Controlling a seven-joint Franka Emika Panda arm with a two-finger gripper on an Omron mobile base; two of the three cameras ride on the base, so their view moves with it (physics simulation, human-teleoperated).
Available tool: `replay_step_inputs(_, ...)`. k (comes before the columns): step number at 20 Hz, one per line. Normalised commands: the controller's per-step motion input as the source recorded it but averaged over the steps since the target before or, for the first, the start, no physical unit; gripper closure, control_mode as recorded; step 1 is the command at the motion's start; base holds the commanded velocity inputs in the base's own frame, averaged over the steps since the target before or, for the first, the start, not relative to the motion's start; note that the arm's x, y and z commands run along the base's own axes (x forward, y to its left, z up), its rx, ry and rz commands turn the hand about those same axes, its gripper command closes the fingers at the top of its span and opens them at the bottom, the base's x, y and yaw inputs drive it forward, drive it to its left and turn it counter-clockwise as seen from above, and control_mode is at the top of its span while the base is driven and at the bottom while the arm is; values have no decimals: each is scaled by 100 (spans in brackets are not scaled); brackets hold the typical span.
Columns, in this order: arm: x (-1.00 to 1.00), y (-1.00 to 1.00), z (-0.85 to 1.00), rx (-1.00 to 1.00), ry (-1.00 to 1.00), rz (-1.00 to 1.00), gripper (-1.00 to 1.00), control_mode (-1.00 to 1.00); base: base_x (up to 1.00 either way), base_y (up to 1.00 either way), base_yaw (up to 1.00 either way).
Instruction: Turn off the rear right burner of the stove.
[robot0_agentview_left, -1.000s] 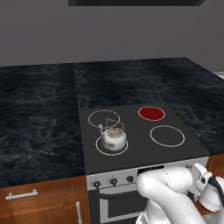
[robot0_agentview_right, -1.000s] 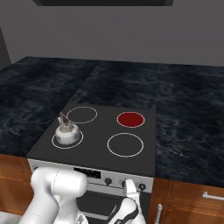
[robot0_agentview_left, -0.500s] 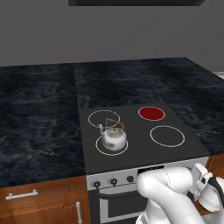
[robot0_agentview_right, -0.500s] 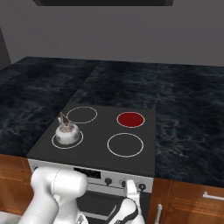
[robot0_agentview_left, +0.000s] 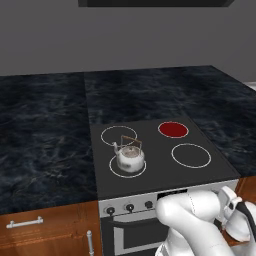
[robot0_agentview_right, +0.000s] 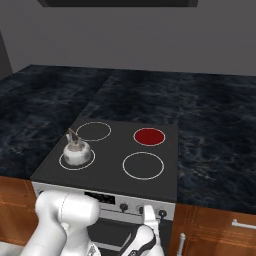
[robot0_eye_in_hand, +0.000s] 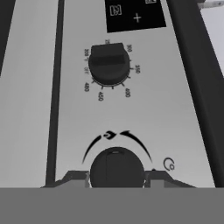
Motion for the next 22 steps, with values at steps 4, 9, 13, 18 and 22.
replay_step_inputs(4,15,27,12,1,-2,0,100,-100,0,0,0)
replay_step_inputs(9,3,25,16,9,-2,-2,100,-100,0,0,0)
replay_step_inputs(13,0,28,15,17,-1,-3,100,-100,0,0,0)
replay_step_inputs(18,0,26,14,28,0,-3,100,-100,0,0,0)
replay_step_inputs(22,3,27,18,36,0,-2,100,-100,0,0,0)
